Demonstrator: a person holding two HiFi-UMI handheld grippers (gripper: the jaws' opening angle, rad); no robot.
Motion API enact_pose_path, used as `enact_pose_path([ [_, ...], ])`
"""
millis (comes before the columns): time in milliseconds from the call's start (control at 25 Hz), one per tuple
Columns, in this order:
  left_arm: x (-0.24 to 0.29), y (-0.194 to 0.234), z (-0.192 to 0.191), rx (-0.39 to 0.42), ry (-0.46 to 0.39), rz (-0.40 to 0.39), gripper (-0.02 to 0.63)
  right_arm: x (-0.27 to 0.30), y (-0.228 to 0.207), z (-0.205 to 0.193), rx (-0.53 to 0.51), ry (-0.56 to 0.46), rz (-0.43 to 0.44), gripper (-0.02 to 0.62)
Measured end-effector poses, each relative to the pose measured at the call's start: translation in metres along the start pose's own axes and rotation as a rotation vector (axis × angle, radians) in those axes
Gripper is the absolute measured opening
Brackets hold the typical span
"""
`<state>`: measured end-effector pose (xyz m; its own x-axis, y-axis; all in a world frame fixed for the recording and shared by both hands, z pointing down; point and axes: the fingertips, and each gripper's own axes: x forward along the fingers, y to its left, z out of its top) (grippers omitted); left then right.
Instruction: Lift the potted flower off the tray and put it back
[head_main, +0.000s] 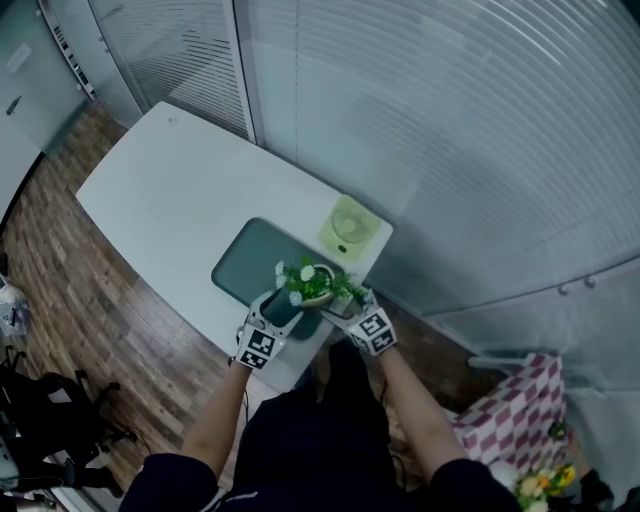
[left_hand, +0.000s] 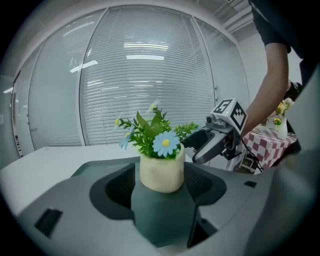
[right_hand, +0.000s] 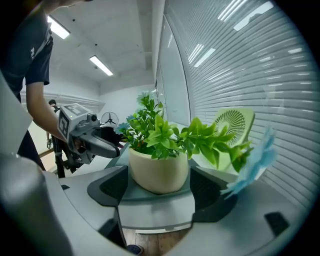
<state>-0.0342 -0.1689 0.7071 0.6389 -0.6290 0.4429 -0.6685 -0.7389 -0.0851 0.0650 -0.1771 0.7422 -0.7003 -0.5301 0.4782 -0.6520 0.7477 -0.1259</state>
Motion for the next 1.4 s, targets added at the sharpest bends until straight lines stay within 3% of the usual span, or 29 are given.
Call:
enact_pose_path([
  [120, 0.005, 0.002, -0.002, -0.008, 0.006, 0.005, 0.282, 0.007, -0.010, -0.012, -0.035, 0.023, 0.020, 0.357],
  [640, 0.016, -0.003, -0.009, 0.005, 0.028, -0.035, 0.282, 0.019, -0.002, 0.004, -0.150, 0.108, 0.177, 0.367],
  [880, 0.021, -0.006, -0.007, 0.029, 0.033, -0.058, 0.282, 0.020, -0.007, 0.003, -0.172, 0.108, 0.210, 0.367],
  [1120, 0.022, -0.009, -0.012, 0.038, 0.044, -0.063, 0.282, 0.027, -0.002, 0.004, -0.265, 0.156, 0.270, 0.367],
  [1400, 0.026, -0.012, -0.013, 0.023, 0.051, -0.063, 0.282, 0.026, -0.006, 0.002, -0.244, 0.156, 0.291, 0.368],
])
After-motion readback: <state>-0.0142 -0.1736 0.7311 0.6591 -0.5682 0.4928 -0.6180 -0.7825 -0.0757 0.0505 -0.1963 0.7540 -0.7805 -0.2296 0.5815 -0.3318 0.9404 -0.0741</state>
